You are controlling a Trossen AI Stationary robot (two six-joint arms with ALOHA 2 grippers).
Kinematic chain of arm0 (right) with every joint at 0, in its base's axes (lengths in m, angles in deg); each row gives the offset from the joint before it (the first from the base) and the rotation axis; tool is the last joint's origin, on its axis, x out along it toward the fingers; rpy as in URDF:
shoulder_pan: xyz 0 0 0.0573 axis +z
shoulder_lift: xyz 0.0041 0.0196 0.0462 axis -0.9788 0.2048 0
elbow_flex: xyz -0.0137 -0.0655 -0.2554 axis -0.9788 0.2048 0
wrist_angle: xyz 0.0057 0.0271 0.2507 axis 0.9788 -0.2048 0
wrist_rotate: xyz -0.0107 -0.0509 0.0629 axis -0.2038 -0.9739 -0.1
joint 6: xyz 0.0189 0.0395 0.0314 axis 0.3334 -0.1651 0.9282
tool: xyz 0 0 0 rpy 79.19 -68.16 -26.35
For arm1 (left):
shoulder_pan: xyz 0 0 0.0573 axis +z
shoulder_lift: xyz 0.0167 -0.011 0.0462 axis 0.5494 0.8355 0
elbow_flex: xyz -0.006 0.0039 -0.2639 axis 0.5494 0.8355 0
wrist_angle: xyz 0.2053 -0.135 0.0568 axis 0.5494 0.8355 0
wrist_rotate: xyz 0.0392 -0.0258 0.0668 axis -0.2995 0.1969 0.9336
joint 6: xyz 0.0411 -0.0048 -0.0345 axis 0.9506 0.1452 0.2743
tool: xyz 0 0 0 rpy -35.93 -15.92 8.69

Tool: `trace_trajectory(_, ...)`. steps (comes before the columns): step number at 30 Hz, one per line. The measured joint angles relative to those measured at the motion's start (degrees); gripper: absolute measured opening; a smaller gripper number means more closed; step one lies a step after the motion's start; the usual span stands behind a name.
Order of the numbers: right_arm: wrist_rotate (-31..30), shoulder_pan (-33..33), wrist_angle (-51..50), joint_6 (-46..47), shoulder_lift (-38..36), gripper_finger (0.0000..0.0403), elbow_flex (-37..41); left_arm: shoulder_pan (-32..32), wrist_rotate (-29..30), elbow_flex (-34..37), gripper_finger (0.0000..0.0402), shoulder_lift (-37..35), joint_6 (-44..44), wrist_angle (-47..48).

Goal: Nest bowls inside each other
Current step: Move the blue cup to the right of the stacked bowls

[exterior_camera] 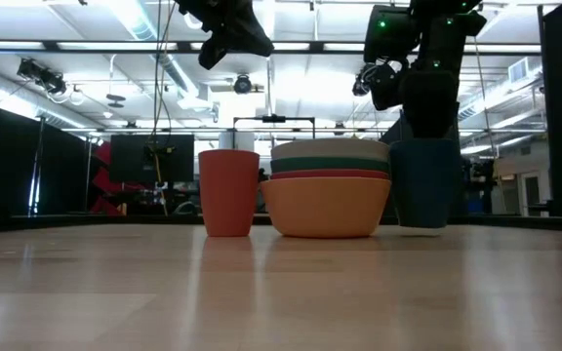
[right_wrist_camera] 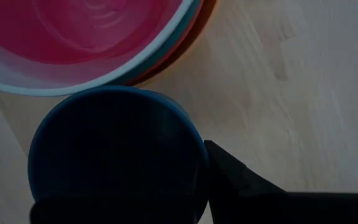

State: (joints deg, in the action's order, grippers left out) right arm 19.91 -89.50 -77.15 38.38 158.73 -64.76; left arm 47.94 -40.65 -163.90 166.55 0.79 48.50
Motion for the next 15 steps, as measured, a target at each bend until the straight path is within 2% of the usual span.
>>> trace_trajectory(7, 1.23, 0.01, -0.50, -0.72, 0.00, 0.0010, 0.03, 0.00, 0.13, 0.00, 0.0034, 0.00, 0.00, 0.00)
trace_trajectory(15, 1.38, 0.01, -0.51, -0.71, 0.00, 0.0074, 0.03, 0.00, 0.13, 0.00, 0.0039, 0.00, 0.00, 0.00)
